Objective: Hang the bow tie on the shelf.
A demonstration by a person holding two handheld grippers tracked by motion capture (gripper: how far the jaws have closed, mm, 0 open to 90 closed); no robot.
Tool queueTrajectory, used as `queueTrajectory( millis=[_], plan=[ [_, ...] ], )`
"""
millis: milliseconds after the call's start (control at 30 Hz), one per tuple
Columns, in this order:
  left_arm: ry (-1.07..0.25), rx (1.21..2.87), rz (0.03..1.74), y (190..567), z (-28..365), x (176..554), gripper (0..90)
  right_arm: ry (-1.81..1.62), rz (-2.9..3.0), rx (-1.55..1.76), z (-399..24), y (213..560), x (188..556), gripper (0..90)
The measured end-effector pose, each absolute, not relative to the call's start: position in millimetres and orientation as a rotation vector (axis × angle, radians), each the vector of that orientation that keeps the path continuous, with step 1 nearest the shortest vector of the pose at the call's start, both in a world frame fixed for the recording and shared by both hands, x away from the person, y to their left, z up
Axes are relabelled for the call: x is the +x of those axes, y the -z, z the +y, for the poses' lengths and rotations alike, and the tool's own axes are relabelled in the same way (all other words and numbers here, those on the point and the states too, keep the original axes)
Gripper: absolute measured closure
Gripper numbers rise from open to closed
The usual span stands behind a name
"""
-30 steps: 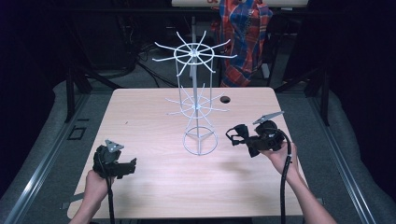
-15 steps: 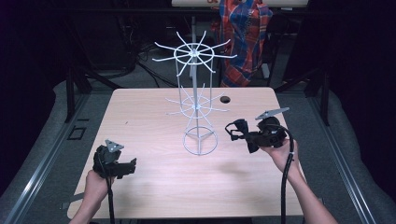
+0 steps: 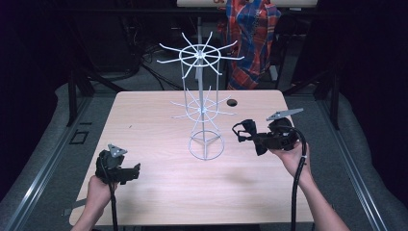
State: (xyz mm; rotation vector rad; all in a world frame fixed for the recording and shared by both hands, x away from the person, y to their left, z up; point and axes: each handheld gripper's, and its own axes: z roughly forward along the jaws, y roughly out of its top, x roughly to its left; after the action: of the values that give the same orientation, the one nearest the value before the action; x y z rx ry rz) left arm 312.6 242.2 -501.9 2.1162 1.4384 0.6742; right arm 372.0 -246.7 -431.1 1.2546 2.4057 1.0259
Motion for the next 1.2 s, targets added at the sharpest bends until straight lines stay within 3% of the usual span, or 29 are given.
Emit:
queueTrajectory(
  millis=[1200],
  plan=[
    [-0.675,2.117,1.44,502,242,312,15.6,-1.142,2.348,1.233,-252,406,373,72.6]
  ],
)
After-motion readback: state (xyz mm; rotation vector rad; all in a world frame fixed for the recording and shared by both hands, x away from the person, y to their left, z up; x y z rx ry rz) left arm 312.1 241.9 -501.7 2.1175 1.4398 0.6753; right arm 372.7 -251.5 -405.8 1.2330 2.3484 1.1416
